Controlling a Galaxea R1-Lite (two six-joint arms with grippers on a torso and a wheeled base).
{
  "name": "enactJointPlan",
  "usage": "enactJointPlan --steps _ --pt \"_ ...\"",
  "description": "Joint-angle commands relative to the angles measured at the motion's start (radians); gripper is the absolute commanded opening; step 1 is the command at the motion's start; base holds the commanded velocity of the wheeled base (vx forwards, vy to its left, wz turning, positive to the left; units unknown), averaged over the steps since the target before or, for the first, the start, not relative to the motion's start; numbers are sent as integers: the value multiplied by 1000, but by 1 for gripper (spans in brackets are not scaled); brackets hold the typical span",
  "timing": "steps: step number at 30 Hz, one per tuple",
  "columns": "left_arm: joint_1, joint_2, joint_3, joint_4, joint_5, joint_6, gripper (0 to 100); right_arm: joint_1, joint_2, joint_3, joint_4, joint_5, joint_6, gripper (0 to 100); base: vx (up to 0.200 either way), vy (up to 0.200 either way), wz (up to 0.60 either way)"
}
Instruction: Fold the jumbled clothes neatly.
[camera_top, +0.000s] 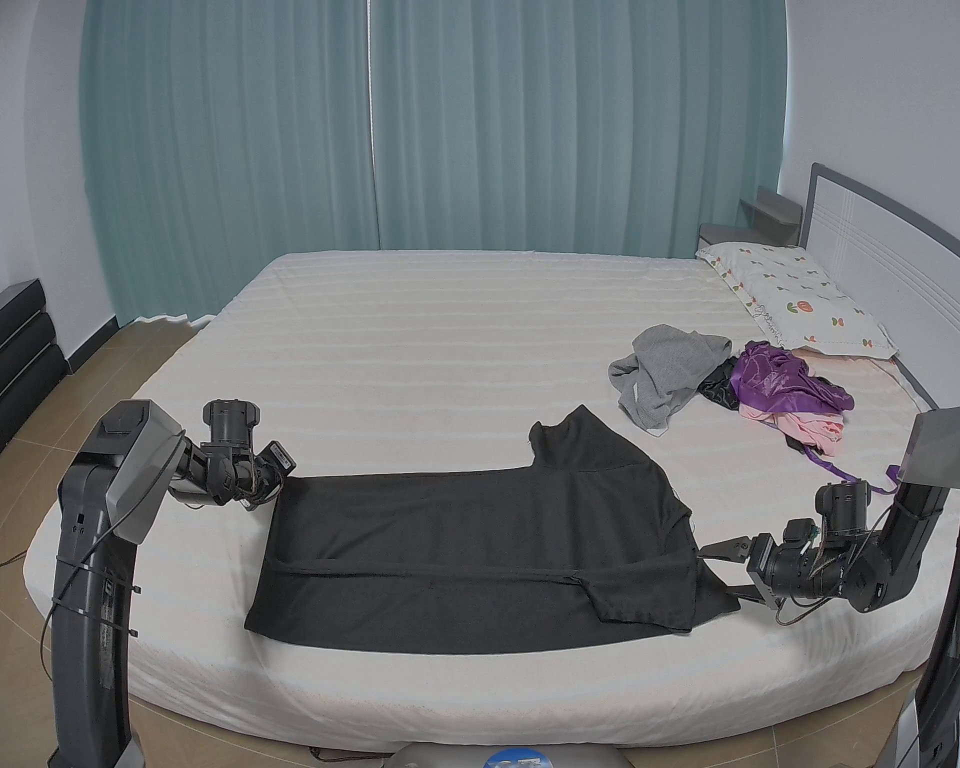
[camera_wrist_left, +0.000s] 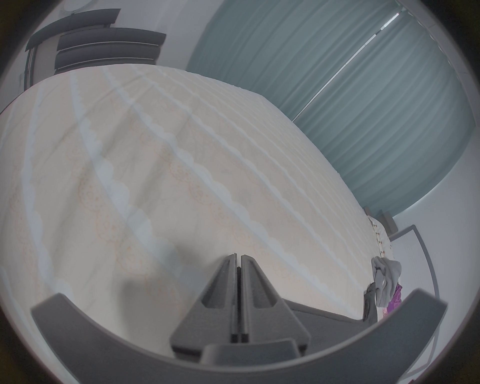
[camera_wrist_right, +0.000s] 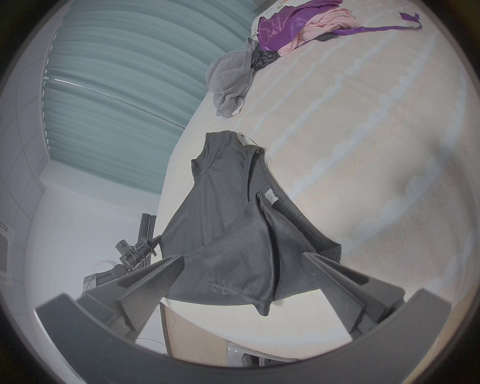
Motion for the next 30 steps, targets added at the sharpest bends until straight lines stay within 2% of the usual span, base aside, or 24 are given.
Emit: enactJointPlan --steps 1,11,15,18,21,25,28,29,30 --pt "5 -8 1 -2 2 -7 0 0 2 2 -2 0 -1 100 0 0 0" --pt "10 -3 -8 -7 0 -5 0 1 5 3 -2 -1 -13 100 0 0 0" --pt "8 -3 -8 -7 -6 -10 0 1 15 -20 0 -23 -13 100 0 0 0" --pt "10 -6 -8 -5 -17 -14 0 32 37 -61 0 -80 -8 100 0 0 0" --pt "8 -8 -7 -5 -18 -43 0 87 51 -156 17 -199 -5 100 0 0 0" --pt "10 -9 -7 -4 -20 -53 0 127 60 -287 56 -250 -8 100 0 0 0" --pt "8 -9 1 -2 -20 -56 0 166 114 -482 145 -310 -10 100 0 0 0" --pt "8 -9 1 -2 -20 -56 0 169 118 -498 156 -313 -10 100 0 0 0" --pt "10 -11 3 -2 -20 -56 0 186 143 -587 225 -331 -10 100 0 0 0"
